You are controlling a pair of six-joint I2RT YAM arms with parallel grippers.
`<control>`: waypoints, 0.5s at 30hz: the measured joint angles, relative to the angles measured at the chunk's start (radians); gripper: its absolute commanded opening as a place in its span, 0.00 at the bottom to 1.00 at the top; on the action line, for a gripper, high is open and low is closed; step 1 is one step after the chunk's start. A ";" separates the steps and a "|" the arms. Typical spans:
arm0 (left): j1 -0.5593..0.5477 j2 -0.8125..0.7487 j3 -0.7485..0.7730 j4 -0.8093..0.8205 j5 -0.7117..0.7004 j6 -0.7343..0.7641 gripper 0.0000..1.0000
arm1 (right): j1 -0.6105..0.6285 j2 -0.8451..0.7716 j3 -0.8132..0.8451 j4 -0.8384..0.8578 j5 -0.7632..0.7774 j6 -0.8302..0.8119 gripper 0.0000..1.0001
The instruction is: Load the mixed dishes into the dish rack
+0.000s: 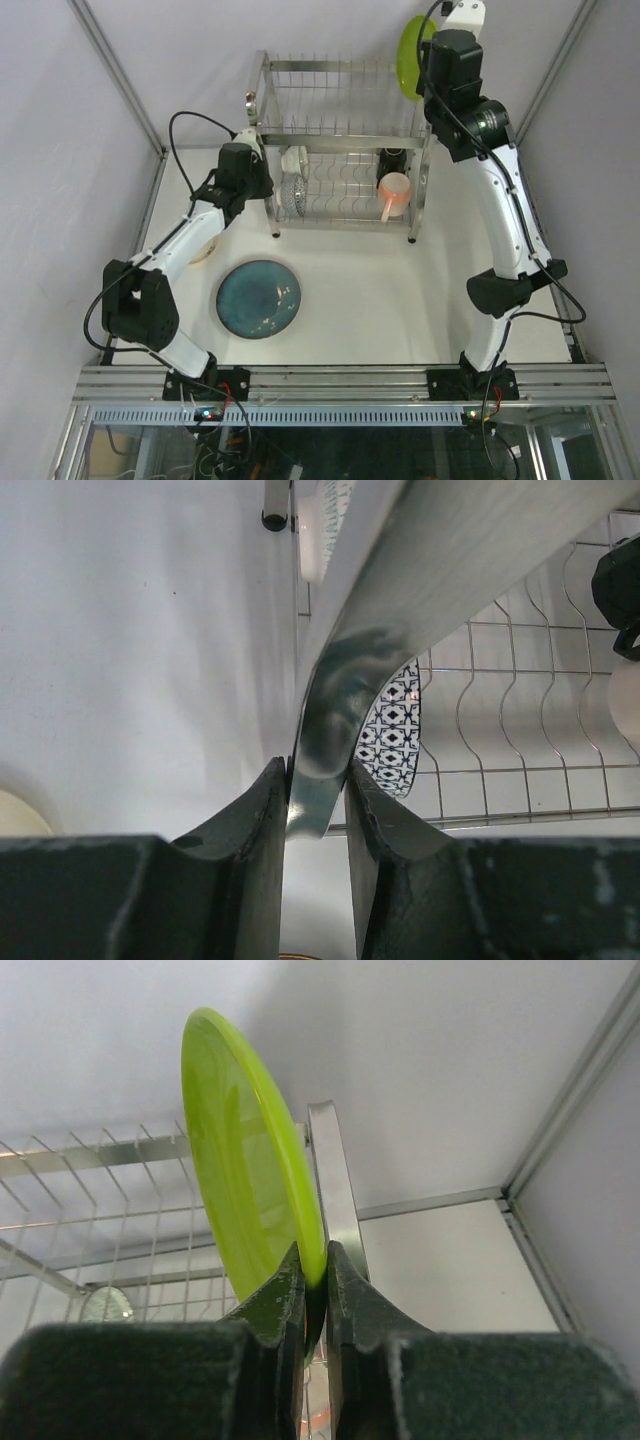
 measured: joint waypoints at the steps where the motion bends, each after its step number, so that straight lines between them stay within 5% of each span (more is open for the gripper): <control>1: -0.003 0.000 0.000 -0.002 -0.005 -0.004 0.29 | 0.004 0.008 0.001 0.000 0.016 -0.013 0.00; 8: -0.018 -0.011 0.000 -0.024 -0.017 -0.039 0.55 | 0.035 0.062 0.001 0.005 0.124 -0.115 0.00; 15: -0.030 -0.060 0.000 -0.063 -0.014 -0.072 0.60 | 0.054 0.092 0.001 0.037 0.204 -0.195 0.00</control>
